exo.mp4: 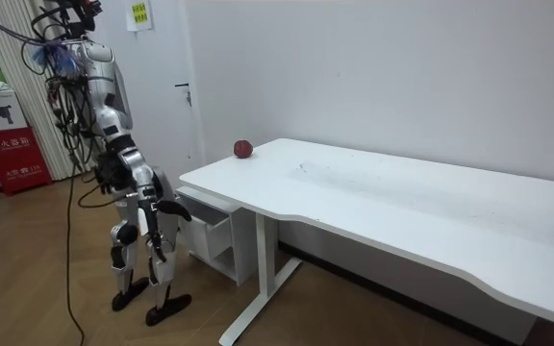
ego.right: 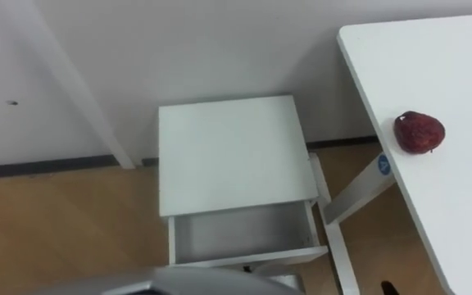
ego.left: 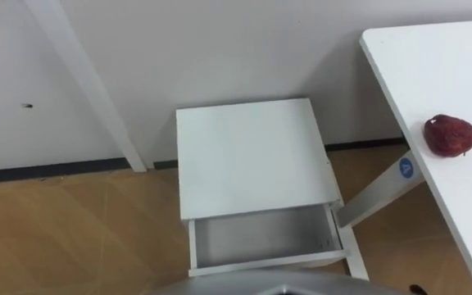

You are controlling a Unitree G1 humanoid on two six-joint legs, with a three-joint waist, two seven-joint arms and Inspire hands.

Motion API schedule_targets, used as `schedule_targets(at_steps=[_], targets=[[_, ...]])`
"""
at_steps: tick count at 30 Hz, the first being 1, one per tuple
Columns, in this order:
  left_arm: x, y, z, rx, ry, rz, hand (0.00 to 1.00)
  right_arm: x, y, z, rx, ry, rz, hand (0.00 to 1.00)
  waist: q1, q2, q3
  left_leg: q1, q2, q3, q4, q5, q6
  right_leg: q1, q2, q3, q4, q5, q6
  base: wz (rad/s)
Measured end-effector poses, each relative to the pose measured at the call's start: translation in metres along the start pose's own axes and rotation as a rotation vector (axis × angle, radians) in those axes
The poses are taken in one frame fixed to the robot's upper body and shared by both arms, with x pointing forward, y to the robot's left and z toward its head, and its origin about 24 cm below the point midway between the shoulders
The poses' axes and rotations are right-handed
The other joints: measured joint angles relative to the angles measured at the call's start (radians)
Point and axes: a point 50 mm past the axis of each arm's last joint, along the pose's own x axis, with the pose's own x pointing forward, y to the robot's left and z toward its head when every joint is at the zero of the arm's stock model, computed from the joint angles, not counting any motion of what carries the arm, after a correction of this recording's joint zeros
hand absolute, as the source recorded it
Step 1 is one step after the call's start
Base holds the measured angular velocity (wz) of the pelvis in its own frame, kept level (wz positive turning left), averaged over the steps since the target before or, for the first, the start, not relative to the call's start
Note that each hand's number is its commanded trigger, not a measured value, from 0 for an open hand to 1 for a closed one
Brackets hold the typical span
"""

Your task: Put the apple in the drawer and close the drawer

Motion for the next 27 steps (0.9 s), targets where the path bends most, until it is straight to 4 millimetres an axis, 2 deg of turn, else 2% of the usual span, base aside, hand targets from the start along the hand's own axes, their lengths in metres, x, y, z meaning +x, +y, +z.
schedule_targets(at_steps=[5,11,16,19,24,27], targets=[[0.002,0.008,0.006,-0.023,-0.023,0.018,0.00,-0.004,0.005,0.009,0.083,-0.023,-0.060,0.00,-0.004,-0.013,0.0007,-0.005,-0.001,0.001,-0.003,0.000,0.000,-0.004,0.000,0.002,-0.007,0.000,0.000,0.00],[0.003,0.016,0.013,-0.013,-0.064,0.036,0.00,-0.017,0.024,0.036,0.174,-0.153,-0.089,0.00,-0.007,-0.012,0.0016,-0.035,0.000,0.023,0.004,0.000,0.000,-0.039,0.002,0.022,0.006,0.001,0.000,-0.09],[0.002,0.019,0.028,-0.025,-0.140,0.047,0.00,-0.037,0.041,0.064,0.166,-0.337,-0.086,0.00,-0.028,-0.012,0.0018,-0.045,0.000,0.024,0.005,0.000,0.000,-0.050,0.001,0.022,0.010,0.001,0.000,-0.01],[0.002,0.020,0.035,-0.032,-0.172,0.049,0.00,-0.062,0.055,0.088,0.163,-0.518,-0.058,0.00,-0.031,-0.006,0.0046,-0.046,-0.001,0.035,0.002,0.000,0.000,-0.064,0.002,0.035,0.022,0.001,0.000,-0.11],[0.002,0.019,0.039,-0.014,-0.189,0.040,0.00,-0.086,0.064,0.118,0.181,-0.736,-0.079,0.00,-0.038,-0.009,0.0056,-0.047,-0.001,0.037,0.000,0.000,0.000,-0.068,0.002,0.037,0.023,0.001,0.000,-0.01],[0.002,0.014,0.035,0.015,-0.177,0.019,0.00,-0.103,0.072,0.127,0.139,-0.905,-0.069,0.00,-0.047,-0.015,0.0030,-0.049,-0.001,0.038,0.000,0.000,0.000,-0.071,0.003,0.037,0.023,0.001,0.000,0.00]])
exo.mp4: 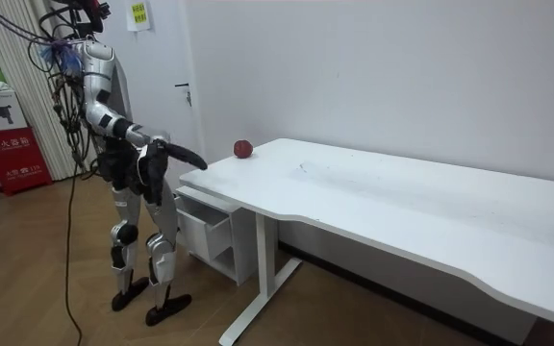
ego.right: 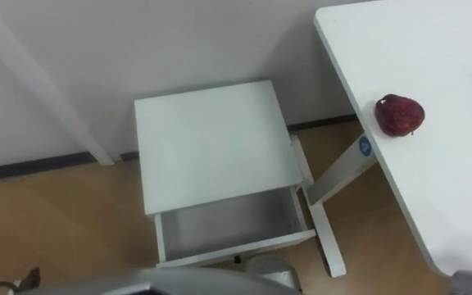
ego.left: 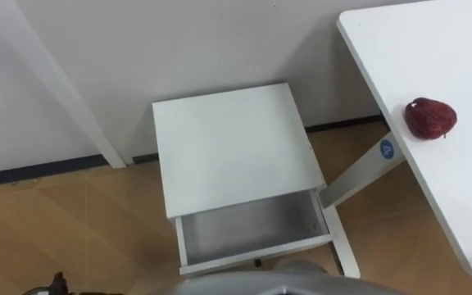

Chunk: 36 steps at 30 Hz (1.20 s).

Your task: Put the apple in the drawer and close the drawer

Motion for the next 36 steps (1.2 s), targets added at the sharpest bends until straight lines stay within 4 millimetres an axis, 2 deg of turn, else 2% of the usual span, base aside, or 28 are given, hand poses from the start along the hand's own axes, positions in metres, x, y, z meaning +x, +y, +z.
schedule_targets(at_steps=[4,7,9,11,13,16,19,24,31,35,36], targets=[[-0.001,0.000,-0.003,0.015,0.008,-0.015,0.00,-0.005,0.008,0.023,0.014,-0.162,0.027,0.00,0.003,-0.007,-0.0015,-0.017,0.000,0.001,0.001,0.000,0.000,-0.021,0.001,0.003,0.003,0.000,0.000,-0.03],[0.000,0.000,-0.001,0.015,0.001,-0.028,0.00,-0.014,0.017,0.040,0.054,-0.255,0.087,0.00,0.028,-0.020,-0.0008,-0.028,0.000,0.009,0.007,0.000,0.000,-0.037,0.001,0.011,0.009,0.000,0.000,-0.09],[0.001,-0.001,0.001,0.021,-0.001,-0.044,0.00,-0.022,0.023,0.046,0.086,-0.267,0.138,0.00,0.045,-0.014,0.0003,-0.026,0.000,0.011,0.004,0.000,0.000,-0.034,0.001,0.011,0.005,0.001,-0.001,0.00],[0.001,-0.002,0.001,0.029,-0.001,-0.051,0.00,-0.029,0.030,0.049,0.095,-0.277,0.202,0.00,0.061,-0.017,0.0013,-0.020,0.000,0.013,0.003,0.000,0.000,-0.029,0.003,0.013,0.002,0.001,-0.001,-0.04],[0.000,-0.005,-0.001,0.051,0.000,-0.067,0.00,-0.044,0.040,0.049,0.101,-0.279,0.316,0.00,0.084,-0.018,0.0054,-0.012,0.001,0.014,0.002,0.000,0.000,-0.020,0.004,0.014,-0.003,0.002,-0.002,0.00],[0.000,-0.009,0.001,0.065,-0.006,-0.097,0.00,-0.064,0.054,0.052,0.126,-0.283,0.474,0.00,0.104,-0.009,0.0102,-0.012,0.002,0.012,0.002,0.000,0.000,-0.016,0.005,0.013,-0.010,0.004,-0.001,0.01],[-0.001,-0.010,0.001,0.071,-0.008,-0.122,0.00,-0.077,0.067,0.053,0.135,-0.278,0.602,0.00,0.113,0.001,0.0089,-0.013,0.003,0.008,0.002,0.000,0.000,-0.008,0.006,0.008,-0.020,0.007,0.000,0.07],[0.000,-0.010,0.005,0.079,-0.022,-0.146,0.00,-0.092,0.075,0.046,0.090,-0.263,0.766,0.00,0.127,0.008,0.0078,-0.011,0.003,-0.015,0.002,0.001,-0.001,0.004,0.004,-0.011,-0.027,0.007,0.000,0.09],[-0.002,-0.010,-0.004,0.088,0.005,-0.152,0.00,-0.107,0.087,0.035,-0.008,-0.242,0.989,0.00,0.130,-0.005,0.0094,0.010,0.004,-0.017,0.001,0.001,-0.001,0.043,0.004,-0.025,-0.050,0.008,0.001,0.05],[-0.003,-0.009,-0.009,0.100,0.018,-0.146,0.00,-0.109,0.089,0.029,-0.054,-0.225,1.053,0.00,0.134,-0.007,0.0101,0.012,0.004,-0.022,0.000,0.001,-0.001,0.047,0.004,-0.027,-0.055,0.011,0.002,0.01],[-0.004,-0.008,-0.011,0.110,0.022,-0.141,0.00,-0.109,0.090,0.027,-0.070,-0.216,1.071,0.00,0.136,-0.008,0.0132,0.021,0.004,-0.023,-0.001,0.001,-0.001,0.056,0.005,-0.027,-0.057,0.011,0.002,0.00]])
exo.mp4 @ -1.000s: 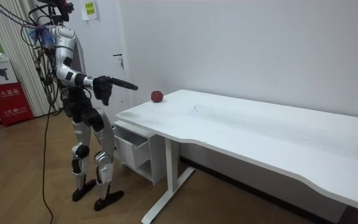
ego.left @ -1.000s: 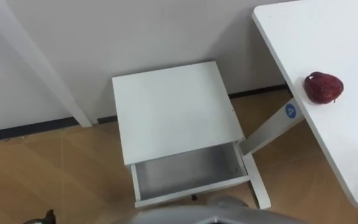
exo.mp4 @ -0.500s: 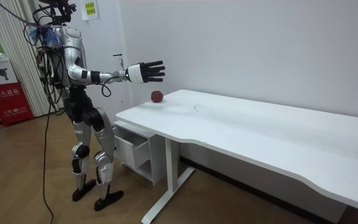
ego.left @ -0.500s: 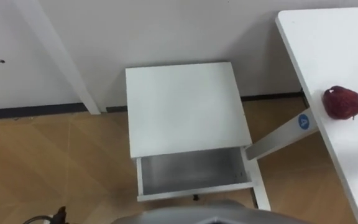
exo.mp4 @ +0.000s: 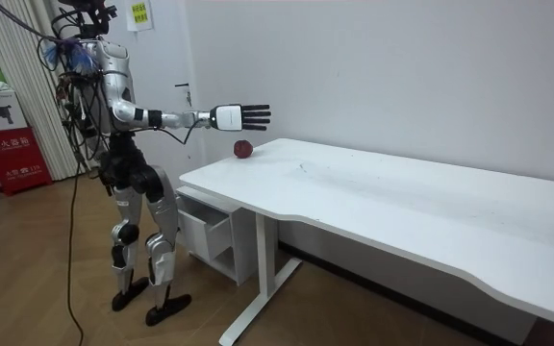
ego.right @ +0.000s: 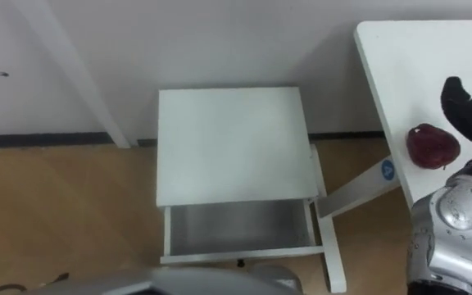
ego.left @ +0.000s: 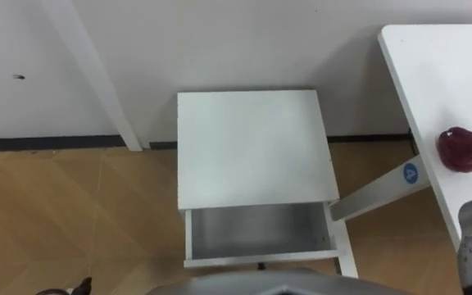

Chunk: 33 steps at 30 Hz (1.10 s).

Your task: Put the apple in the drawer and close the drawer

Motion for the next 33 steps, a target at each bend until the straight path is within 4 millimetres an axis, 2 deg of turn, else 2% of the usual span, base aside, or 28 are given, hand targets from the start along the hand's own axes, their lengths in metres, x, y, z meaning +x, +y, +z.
schedule_targets(at_steps=[6,16,21,24,33], targets=[[0.000,0.000,0.001,0.023,-0.004,0.008,0.00,-0.002,0.008,-0.006,-0.018,0.026,0.091,0.00,0.009,0.001,-0.0007,0.004,0.001,-0.001,0.000,0.000,0.000,0.005,0.000,0.000,0.001,0.000,0.000,0.00],[0.000,0.002,0.005,0.021,-0.018,0.036,0.00,-0.004,0.008,-0.018,-0.047,0.077,0.107,0.00,0.021,-0.001,-0.0026,-0.003,0.000,-0.004,0.004,0.000,0.000,0.004,-0.002,-0.010,0.003,0.002,0.000,0.02],[0.000,0.003,0.003,0.020,-0.006,0.040,0.00,-0.006,0.009,-0.024,-0.061,0.107,0.125,0.00,0.022,0.002,-0.0064,-0.003,0.000,-0.004,0.004,0.000,0.000,0.004,-0.002,-0.010,0.002,0.002,0.000,0.00],[0.000,0.004,0.002,0.048,-0.002,0.048,0.00,-0.007,0.007,-0.028,-0.071,0.119,0.122,0.00,0.021,0.006,-0.0123,-0.002,0.000,-0.006,0.005,0.000,0.000,0.006,-0.002,-0.010,0.001,0.002,0.000,0.00],[-0.001,0.004,-0.001,0.081,0.007,0.081,0.00,-0.004,-0.003,-0.033,-0.122,0.129,0.097,0.00,0.015,0.015,-0.0150,0.002,0.002,-0.015,0.005,0.000,0.000,0.021,0.001,-0.017,-0.016,0.012,-0.001,0.01]])
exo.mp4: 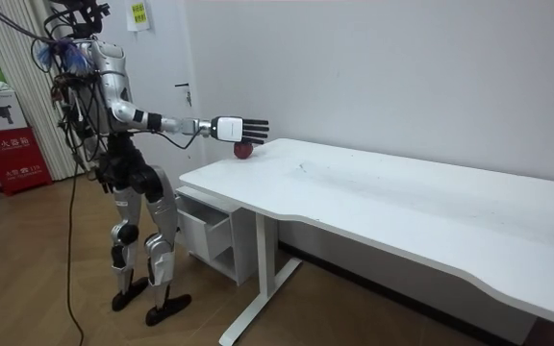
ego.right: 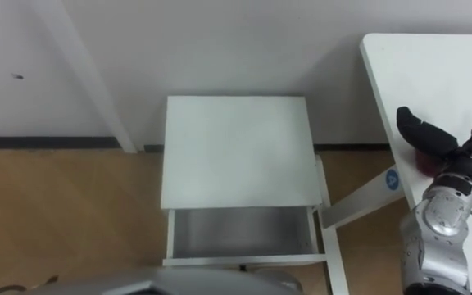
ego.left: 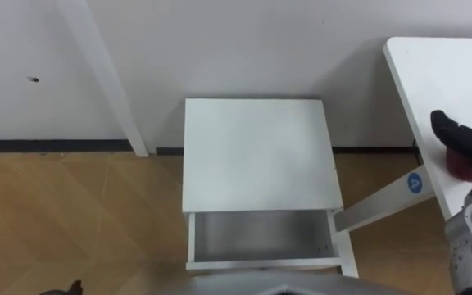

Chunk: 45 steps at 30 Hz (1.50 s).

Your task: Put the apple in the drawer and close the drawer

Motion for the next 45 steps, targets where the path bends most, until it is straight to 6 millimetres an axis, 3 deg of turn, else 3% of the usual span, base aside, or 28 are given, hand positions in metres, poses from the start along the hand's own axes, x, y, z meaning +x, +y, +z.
schedule_targets(at_steps=[9,16,24,27,28,29,32,34,39,45], targets=[[0.000,-0.001,-0.001,0.000,0.004,-0.009,0.00,0.000,-0.016,-0.021,-0.035,0.088,-0.049,0.00,-0.003,0.010,-0.0003,-0.001,0.000,0.000,0.002,0.000,0.000,-0.003,-0.001,0.001,0.006,0.001,-0.001,0.00],[-0.001,-0.001,-0.003,-0.001,0.012,-0.014,0.00,-0.001,-0.016,-0.021,-0.033,0.093,-0.048,0.00,-0.002,0.014,0.0039,-0.001,0.000,0.001,0.002,0.000,0.000,-0.006,-0.001,0.002,0.009,0.001,-0.001,0.00],[-0.001,0.002,-0.007,-0.022,0.037,-0.016,0.00,-0.002,-0.016,-0.027,-0.057,0.112,-0.020,0.00,0.004,-0.021,0.0031,-0.004,0.001,0.000,0.010,0.000,0.000,-0.006,-0.003,0.001,0.012,0.000,-0.001,0.00],[-0.001,0.002,-0.008,-0.022,0.040,-0.017,0.00,-0.002,-0.016,-0.031,-0.067,0.136,-0.019,0.00,0.005,-0.033,0.0083,-0.004,0.001,0.000,0.014,0.000,0.000,-0.006,-0.004,0.000,0.017,0.000,-0.001,0.00],[-0.001,0.002,-0.008,-0.022,0.042,-0.019,0.00,-0.003,-0.017,-0.032,-0.069,0.141,-0.019,0.54,0.005,-0.038,0.0087,-0.004,0.001,-0.001,0.015,0.000,0.000,-0.006,-0.004,0.000,0.018,0.001,-0.001,0.00],[-0.001,0.001,-0.008,-0.022,0.043,-0.020,0.00,-0.003,-0.017,-0.033,-0.071,0.144,-0.019,1.00,0.005,-0.038,0.0088,-0.005,0.001,-0.001,0.015,0.000,0.001,-0.006,-0.004,-0.001,0.018,0.001,-0.001,0.00],[0.000,0.000,-0.010,-0.021,0.057,-0.030,0.00,-0.006,-0.015,-0.043,-0.129,0.176,0.009,1.00,0.006,-0.036,0.0084,-0.005,0.002,-0.001,0.015,-0.002,0.002,-0.005,-0.004,-0.004,0.021,0.001,-0.002,0.02],[0.000,0.000,-0.012,-0.019,0.065,-0.038,0.00,-0.005,-0.017,-0.042,-0.174,0.156,0.007,1.00,0.004,-0.025,0.0047,-0.004,0.002,-0.001,0.014,-0.002,0.002,-0.005,-0.004,-0.006,0.021,0.002,-0.003,0.00],[0.000,0.000,-0.011,-0.020,0.063,-0.046,0.00,0.001,-0.030,-0.040,-0.235,0.138,-0.019,1.00,0.001,-0.016,0.0045,-0.001,0.003,-0.001,0.013,-0.002,0.002,0.000,-0.003,-0.008,0.021,0.003,-0.004,0.00],[0.000,0.000,-0.011,-0.021,0.061,-0.045,0.00,0.002,-0.032,-0.039,-0.268,0.129,-0.028,1.00,0.004,-0.013,0.0058,0.000,0.003,-0.001,0.011,-0.002,0.002,0.001,-0.002,-0.009,0.019,0.003,-0.004,0.00]])
